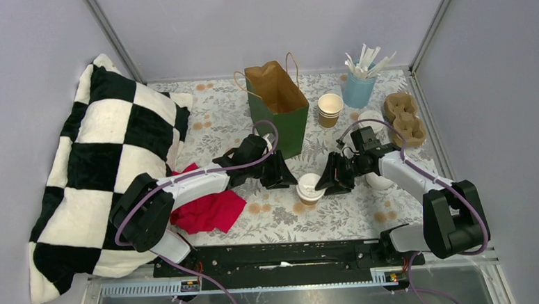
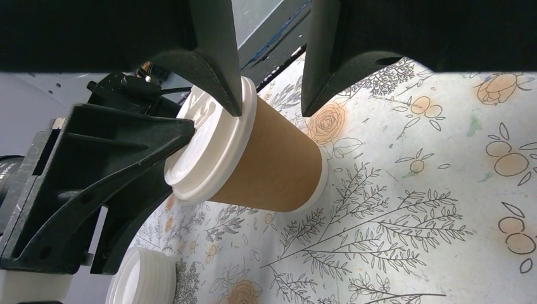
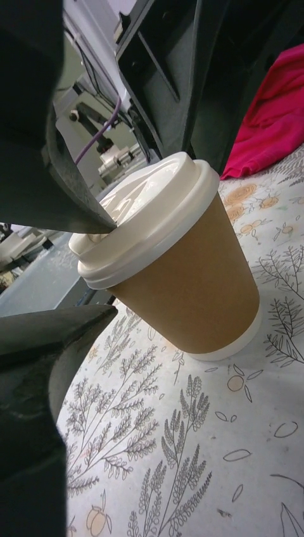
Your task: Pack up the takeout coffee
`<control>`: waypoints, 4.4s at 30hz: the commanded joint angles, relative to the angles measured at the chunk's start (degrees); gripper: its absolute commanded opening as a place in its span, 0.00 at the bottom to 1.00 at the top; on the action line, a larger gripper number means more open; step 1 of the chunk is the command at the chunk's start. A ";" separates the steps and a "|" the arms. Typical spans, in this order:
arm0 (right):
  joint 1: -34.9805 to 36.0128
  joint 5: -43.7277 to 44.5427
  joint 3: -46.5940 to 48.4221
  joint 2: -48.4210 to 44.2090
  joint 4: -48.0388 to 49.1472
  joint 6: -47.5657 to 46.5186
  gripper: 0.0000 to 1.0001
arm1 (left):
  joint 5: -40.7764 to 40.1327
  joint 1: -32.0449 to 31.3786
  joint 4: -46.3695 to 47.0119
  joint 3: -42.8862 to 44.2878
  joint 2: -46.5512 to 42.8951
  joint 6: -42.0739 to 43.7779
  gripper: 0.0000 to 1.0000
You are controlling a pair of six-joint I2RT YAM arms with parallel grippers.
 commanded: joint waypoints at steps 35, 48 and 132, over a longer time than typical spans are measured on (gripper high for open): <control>-5.74 -9.59 2.71 4.49 3.25 -0.32 0.65 | -1.05 -1.08 -3.66 3.46 -2.00 4.17 0.53; -5.73 -11.59 5.46 7.39 1.75 -4.28 0.70 | 0.27 0.74 -3.28 7.02 -1.49 1.44 0.63; 29.44 47.25 31.25 10.23 -28.04 -11.43 1.00 | -14.39 -2.22 -24.18 7.04 -23.51 16.79 0.78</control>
